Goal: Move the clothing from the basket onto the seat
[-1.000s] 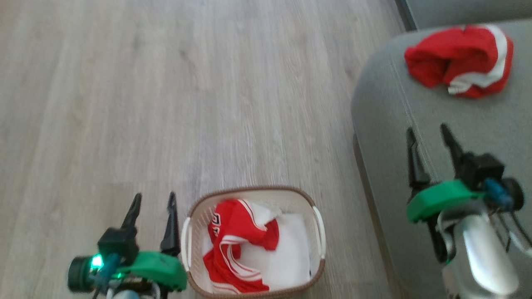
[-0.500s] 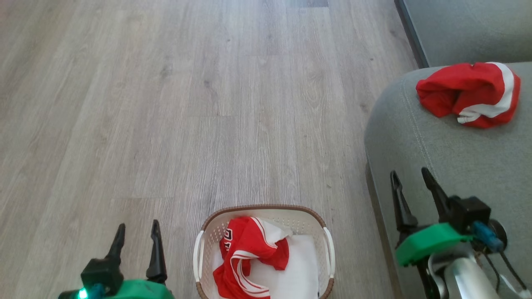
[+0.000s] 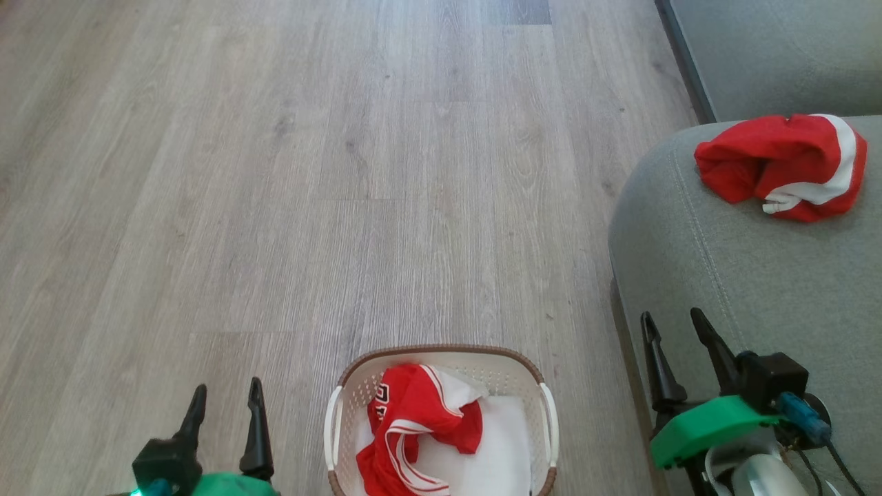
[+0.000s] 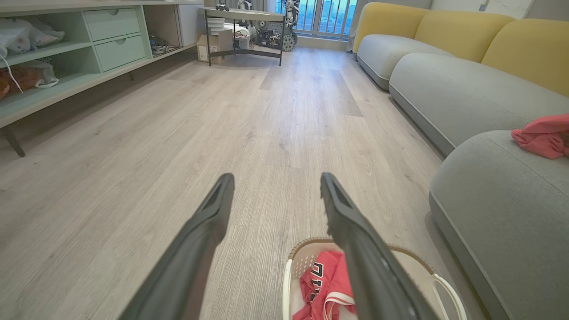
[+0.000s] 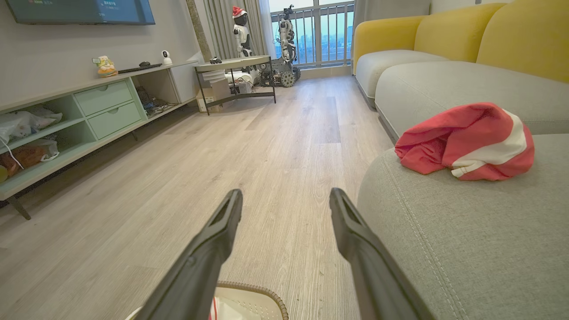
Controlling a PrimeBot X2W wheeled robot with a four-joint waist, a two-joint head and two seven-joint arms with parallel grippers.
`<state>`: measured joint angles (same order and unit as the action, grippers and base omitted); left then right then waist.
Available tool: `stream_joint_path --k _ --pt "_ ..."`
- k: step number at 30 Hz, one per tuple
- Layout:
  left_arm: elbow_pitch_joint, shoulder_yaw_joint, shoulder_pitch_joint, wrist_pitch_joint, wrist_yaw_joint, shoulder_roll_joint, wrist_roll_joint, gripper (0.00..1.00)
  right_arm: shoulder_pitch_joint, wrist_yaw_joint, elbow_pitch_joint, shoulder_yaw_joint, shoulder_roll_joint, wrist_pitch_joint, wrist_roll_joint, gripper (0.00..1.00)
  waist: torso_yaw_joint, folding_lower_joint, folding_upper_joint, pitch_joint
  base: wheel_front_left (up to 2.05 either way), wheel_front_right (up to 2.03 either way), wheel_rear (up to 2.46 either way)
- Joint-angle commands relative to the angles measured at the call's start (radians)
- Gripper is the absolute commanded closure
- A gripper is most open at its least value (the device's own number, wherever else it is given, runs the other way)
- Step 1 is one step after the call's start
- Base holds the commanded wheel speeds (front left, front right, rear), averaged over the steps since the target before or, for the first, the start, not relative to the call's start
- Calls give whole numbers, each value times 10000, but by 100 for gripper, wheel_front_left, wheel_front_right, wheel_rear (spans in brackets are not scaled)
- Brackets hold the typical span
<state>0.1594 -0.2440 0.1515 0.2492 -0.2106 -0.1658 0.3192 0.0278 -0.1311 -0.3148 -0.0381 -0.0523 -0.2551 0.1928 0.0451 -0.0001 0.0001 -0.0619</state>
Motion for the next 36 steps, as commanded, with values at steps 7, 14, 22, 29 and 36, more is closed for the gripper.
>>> stream_joint_path --k 7,14,22,29,36 --pt "-209 576 -374 126 192 126 -260 0 284 4 305 -245 20 -67 79 0 6 1 -1 79 0 0 0" --pt "-147 689 -391 126 319 224 -404 0 296 4 269 -281 20 -67 58 0 11 1 -1 136 0 0 0" --pt "-109 758 -404 126 441 266 -580 0 319 4 301 -258 20 -67 112 0 -17 1 -1 265 0 0 0" --pt "335 501 -779 124 686 231 -730 0 419 4 559 110 20 -67 71 0 -77 1 -1 746 0 0 0" --pt "1119 -145 -2316 -44 1037 327 -1119 0 1153 4 1238 687 20 -67 -223 0 -161 1 -1 2509 0 0 0"
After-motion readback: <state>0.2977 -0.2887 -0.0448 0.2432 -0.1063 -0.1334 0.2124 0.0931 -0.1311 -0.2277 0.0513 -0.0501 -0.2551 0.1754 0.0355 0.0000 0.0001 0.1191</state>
